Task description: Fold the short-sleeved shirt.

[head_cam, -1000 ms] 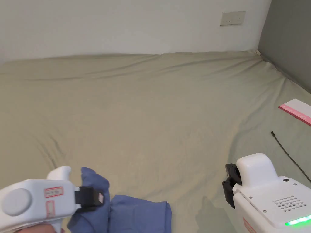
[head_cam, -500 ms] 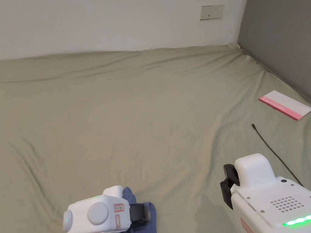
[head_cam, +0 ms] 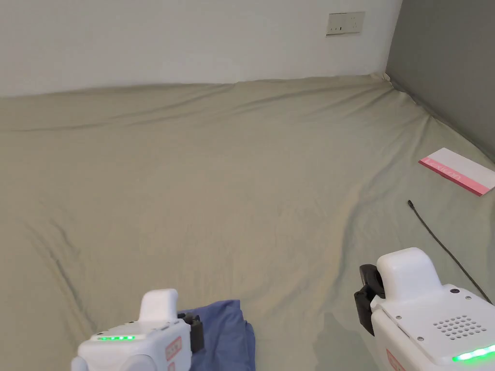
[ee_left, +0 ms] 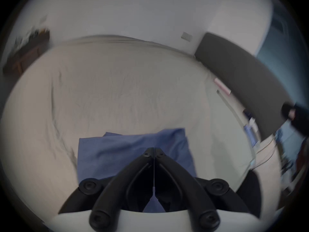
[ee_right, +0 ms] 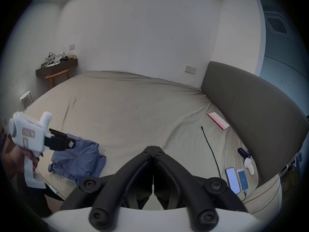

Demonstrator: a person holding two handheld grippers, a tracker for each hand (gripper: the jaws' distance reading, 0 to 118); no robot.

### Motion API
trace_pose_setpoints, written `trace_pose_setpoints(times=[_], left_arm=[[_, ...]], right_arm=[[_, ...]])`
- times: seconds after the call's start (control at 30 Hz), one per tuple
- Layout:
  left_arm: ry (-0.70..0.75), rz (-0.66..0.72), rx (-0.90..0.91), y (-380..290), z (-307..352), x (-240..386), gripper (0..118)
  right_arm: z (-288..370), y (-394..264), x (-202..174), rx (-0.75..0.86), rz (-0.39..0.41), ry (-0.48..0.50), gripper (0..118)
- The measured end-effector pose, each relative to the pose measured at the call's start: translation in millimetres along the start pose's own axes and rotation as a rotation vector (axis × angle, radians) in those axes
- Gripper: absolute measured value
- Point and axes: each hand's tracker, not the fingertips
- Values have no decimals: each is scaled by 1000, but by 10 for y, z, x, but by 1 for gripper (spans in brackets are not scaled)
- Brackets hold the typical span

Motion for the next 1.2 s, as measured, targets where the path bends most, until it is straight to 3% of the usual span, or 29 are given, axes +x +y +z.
trace_pose_setpoints(times=[0.17, 0.33, 0.47, 0.67, 0.77, 0.93, 1.03, 1.13, 1.2], left_arm=[[25, -106, -72, -264, -439, 349, 0], [110, -335, -39, -424, -571, 758, 0], [45, -278, -53, -464, -505, 851, 0], [-322, -218, -140, -764, -231, 864, 0], [-380, -138, -117, -822, 5, 616, 0], [-189, -32, 95, -708, 469, -165, 0], [-60, -15, 185, -637, 664, -603, 0], [5, 28, 180, -625, 729, -985, 0], [31, 79, 147, -633, 716, -1207, 0]], right_arm=[[38, -33, -27, -5, 9, 5, 3], [66, -70, 21, -14, 9, -4, 3], [28, -73, 49, -19, 15, -17, 3], [-232, -46, -17, 4, -11, 31, 3], [-445, -51, -144, -22, 8, 57, 3], [-759, -87, -600, -100, -11, 251, 3], [-1014, -227, -975, -197, 17, 366, 3], [-1298, -474, -1309, -326, 72, 461, 3], [-1478, -651, -1454, -425, 107, 453, 2]])
